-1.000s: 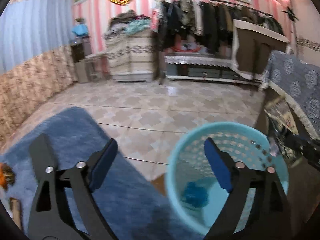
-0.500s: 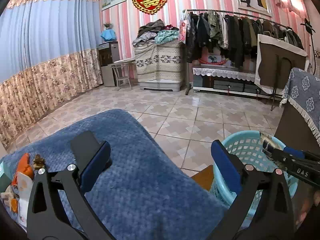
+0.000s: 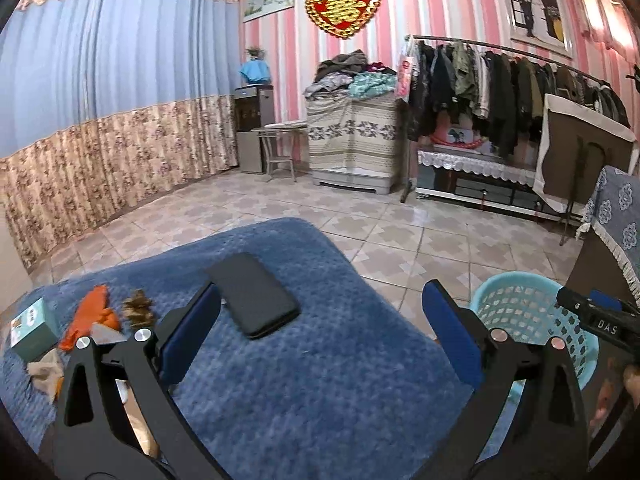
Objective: Collect trash
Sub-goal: 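Open the left tool dropping the blue bag while the right tool drops the packet, then move both open tools back over the items on the rug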
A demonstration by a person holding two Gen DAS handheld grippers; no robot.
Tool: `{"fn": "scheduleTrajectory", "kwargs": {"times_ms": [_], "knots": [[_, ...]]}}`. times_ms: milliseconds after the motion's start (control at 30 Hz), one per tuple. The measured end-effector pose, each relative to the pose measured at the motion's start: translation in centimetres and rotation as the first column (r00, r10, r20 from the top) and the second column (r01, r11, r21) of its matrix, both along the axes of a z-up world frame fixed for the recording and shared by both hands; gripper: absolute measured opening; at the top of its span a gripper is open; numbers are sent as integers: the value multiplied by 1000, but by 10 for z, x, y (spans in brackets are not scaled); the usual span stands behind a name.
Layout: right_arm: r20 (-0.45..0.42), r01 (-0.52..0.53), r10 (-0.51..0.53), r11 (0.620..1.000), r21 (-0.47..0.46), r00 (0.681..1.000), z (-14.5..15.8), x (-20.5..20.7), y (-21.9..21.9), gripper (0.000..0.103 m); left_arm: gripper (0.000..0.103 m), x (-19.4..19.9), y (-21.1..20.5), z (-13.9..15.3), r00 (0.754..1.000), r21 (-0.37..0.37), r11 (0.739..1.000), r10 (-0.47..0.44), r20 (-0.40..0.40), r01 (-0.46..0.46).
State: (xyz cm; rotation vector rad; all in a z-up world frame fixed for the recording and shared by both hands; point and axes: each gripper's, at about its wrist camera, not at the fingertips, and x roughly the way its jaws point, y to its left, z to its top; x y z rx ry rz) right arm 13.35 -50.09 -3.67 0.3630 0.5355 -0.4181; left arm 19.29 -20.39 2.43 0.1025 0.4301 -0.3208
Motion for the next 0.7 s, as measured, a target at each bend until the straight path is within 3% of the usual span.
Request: {"fn": "scheduleTrajectory", "kwargs": {"times_ms": [300, 700], "knots": [[35, -22, 25, 997, -81, 999, 18, 3, 41, 96, 97, -16, 59, 4, 996, 1, 996, 89, 12, -89], [70, -188, 203, 964, -187, 977, 36, 18, 132, 96, 97, -50, 161, 1, 969, -2, 969, 248, -1, -248]]}}
